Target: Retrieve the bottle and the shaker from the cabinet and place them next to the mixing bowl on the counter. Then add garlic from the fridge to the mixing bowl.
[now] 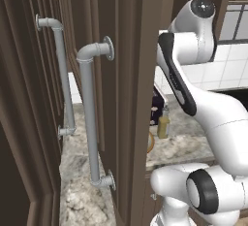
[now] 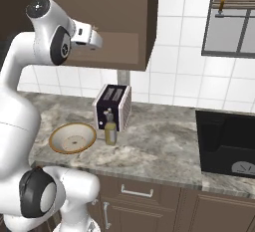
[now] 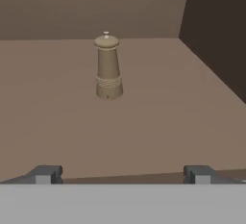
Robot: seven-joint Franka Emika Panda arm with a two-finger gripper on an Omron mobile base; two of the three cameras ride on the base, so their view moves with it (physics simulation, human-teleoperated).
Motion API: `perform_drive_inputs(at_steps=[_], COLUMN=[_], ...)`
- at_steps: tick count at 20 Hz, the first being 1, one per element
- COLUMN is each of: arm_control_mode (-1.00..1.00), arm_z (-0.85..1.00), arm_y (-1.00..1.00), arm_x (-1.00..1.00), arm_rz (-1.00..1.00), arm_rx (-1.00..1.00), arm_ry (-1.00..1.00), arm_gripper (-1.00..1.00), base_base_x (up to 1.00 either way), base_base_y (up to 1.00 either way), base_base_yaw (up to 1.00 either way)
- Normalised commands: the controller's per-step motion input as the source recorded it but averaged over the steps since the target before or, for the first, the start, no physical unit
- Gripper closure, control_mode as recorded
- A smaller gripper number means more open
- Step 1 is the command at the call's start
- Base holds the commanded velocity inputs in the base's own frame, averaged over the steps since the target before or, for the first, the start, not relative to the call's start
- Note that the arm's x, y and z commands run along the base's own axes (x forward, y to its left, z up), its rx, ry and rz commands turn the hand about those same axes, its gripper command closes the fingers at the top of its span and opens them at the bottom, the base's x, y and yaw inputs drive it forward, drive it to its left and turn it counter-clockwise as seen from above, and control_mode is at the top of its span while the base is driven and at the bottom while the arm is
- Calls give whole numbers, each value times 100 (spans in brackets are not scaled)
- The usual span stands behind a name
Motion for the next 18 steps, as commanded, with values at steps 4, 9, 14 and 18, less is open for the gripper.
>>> perform_drive_inputs(at_steps=[4, 9, 14, 18], arm_control_mode=[-100, -100, -100, -100], arm_z=[-10, 0, 0, 0], arm_y=[0, 0, 0, 4], arm_x=[18, 21, 26, 26], arm_rz=[0, 0, 0, 0], arm_rx=[0, 0, 0, 0], arm_ry=[-7, 0, 0, 0], arm_gripper=[-100, -100, -100, -100], base_base_x=[0, 0, 0, 0], base_base_y=[0, 0, 0, 0], base_base_yaw=[0, 0, 0, 0])
